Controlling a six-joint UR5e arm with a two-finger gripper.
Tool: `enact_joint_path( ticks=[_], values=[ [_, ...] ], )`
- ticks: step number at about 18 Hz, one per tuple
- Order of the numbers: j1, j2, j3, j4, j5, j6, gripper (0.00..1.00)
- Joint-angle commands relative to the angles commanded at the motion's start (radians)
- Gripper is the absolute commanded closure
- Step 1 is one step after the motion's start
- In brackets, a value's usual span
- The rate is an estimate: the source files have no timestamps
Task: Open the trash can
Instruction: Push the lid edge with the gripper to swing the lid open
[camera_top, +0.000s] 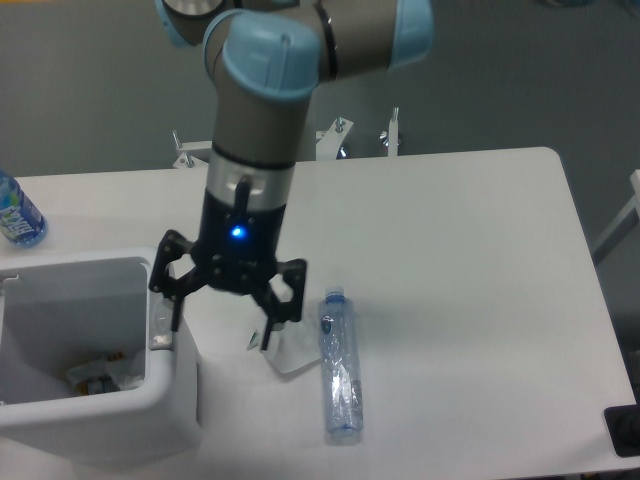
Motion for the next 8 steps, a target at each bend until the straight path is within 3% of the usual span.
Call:
enact_joint_path(
  ticks=[1, 5, 8],
  values=[
    [0.006, 0.005, -0.011, -0.012, 0.038, 0.072, 0.0],
    [0.057, 0.031, -0.025, -0.149, 0.122, 0.301, 0.0],
    [0.091, 0.032, -0.032, -0.175, 0.125, 0.402, 0.0]
  ],
)
